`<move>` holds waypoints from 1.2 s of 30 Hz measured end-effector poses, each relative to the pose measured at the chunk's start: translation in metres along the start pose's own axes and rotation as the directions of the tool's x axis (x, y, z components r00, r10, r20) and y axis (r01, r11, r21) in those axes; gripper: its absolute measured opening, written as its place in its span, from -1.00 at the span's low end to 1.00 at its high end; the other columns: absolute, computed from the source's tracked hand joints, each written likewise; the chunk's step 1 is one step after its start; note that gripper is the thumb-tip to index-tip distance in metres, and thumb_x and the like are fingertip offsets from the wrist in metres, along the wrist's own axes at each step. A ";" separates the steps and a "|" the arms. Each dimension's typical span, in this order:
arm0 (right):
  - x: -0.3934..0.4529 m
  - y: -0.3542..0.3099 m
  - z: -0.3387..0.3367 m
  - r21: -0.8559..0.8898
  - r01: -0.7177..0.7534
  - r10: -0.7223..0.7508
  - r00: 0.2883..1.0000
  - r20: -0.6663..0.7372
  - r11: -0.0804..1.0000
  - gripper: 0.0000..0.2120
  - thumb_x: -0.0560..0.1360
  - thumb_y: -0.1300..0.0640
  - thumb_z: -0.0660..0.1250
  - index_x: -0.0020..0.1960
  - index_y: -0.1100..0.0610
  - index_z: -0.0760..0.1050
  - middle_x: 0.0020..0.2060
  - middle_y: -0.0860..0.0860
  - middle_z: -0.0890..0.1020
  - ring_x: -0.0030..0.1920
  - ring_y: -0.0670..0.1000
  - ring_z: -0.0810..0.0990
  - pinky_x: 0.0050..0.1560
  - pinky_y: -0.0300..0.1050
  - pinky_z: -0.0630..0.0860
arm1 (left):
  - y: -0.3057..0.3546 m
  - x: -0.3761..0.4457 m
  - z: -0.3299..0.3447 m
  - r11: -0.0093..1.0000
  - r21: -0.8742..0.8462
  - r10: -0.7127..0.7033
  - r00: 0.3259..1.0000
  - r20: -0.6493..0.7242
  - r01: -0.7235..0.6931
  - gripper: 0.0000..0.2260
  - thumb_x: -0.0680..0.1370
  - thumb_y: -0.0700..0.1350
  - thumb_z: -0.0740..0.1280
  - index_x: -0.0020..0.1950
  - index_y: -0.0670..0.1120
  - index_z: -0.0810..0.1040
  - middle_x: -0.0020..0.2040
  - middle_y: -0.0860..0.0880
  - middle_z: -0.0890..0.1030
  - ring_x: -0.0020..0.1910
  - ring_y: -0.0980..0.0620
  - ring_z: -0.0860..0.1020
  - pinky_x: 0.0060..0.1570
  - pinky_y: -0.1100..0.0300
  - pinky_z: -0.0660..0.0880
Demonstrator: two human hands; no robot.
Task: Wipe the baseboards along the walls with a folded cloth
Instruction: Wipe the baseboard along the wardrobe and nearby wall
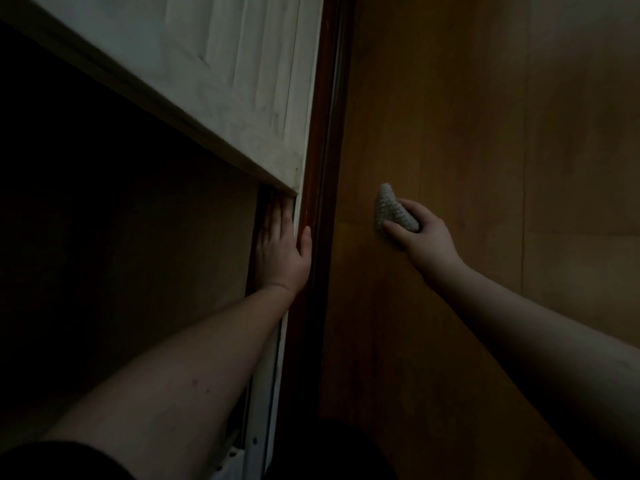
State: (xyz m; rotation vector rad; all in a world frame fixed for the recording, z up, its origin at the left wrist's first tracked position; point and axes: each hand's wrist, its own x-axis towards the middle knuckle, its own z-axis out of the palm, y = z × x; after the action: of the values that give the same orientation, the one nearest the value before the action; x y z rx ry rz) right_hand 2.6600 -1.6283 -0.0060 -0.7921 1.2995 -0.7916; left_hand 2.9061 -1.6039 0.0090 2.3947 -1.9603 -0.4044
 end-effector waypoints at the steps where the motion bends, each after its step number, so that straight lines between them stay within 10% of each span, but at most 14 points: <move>1: -0.001 -0.009 -0.005 -0.010 -0.009 0.009 1.000 -0.004 1.000 -0.56 0.52 0.14 0.42 0.38 -0.01 0.46 0.16 -0.08 0.59 0.11 -0.09 0.61 0.07 -0.12 0.62 | 0.001 0.000 -0.001 1.000 -0.001 -0.005 1.000 0.016 0.005 -0.40 0.62 0.26 -0.13 0.62 0.08 -0.07 0.63 0.02 0.01 0.58 -0.03 0.08 0.49 -0.11 0.15; 12: 0.018 -0.082 -0.050 -0.279 0.025 -0.020 1.000 0.021 0.960 -0.57 0.50 0.09 0.45 0.33 -0.09 0.48 0.12 -0.10 0.61 0.07 -0.09 0.64 -0.10 -0.26 0.60 | 0.003 -0.002 -0.010 0.996 -0.075 0.039 0.999 0.021 -0.038 -0.45 0.66 0.16 -0.02 0.62 0.00 0.05 0.61 -0.02 0.10 0.57 -0.04 0.12 0.49 -0.06 0.15; 28: 0.070 -0.046 -0.012 -0.105 -0.060 0.045 0.989 -0.142 0.993 -0.50 0.52 0.12 0.40 0.43 -0.03 0.39 0.21 -0.01 0.56 0.07 -0.03 0.60 0.09 0.02 0.63 | 0.013 -0.013 -0.025 0.974 -0.102 0.200 0.980 -0.020 -0.201 -0.51 0.63 0.00 0.07 0.53 -0.16 0.32 0.52 -0.15 0.32 0.50 -0.13 0.29 0.42 -0.13 0.30; 33: 0.089 -0.040 -0.008 -0.194 -0.003 -0.002 1.000 -0.027 0.981 -0.49 0.52 0.11 0.40 0.43 -0.08 0.39 0.28 -0.02 0.53 0.12 -0.07 0.57 0.08 -0.09 0.62 | 0.050 0.011 -0.073 0.761 0.143 0.646 0.759 -0.079 -0.632 -0.54 0.59 -0.08 0.20 0.48 -0.14 0.38 0.42 -0.17 0.45 0.44 -0.13 0.36 0.42 -0.11 0.30; 36: 0.101 -0.039 -0.005 -0.229 0.037 -0.030 0.999 0.034 0.973 -0.46 0.52 0.13 0.40 0.46 -0.08 0.36 0.35 -0.01 0.48 0.18 -0.05 0.55 0.10 -0.10 0.62 | 0.092 0.050 -0.115 0.597 0.480 0.634 0.745 0.209 -0.643 -0.46 0.61 0.02 0.15 0.57 -0.08 0.19 0.53 -0.17 0.30 0.52 -0.16 0.23 0.49 -0.11 0.11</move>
State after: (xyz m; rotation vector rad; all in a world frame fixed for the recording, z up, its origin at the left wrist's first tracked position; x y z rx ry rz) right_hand 2.6624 -1.7354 -0.0240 -1.0086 1.3689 -0.6605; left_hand 2.8506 -1.6888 0.1269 1.6226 -3.0497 0.1832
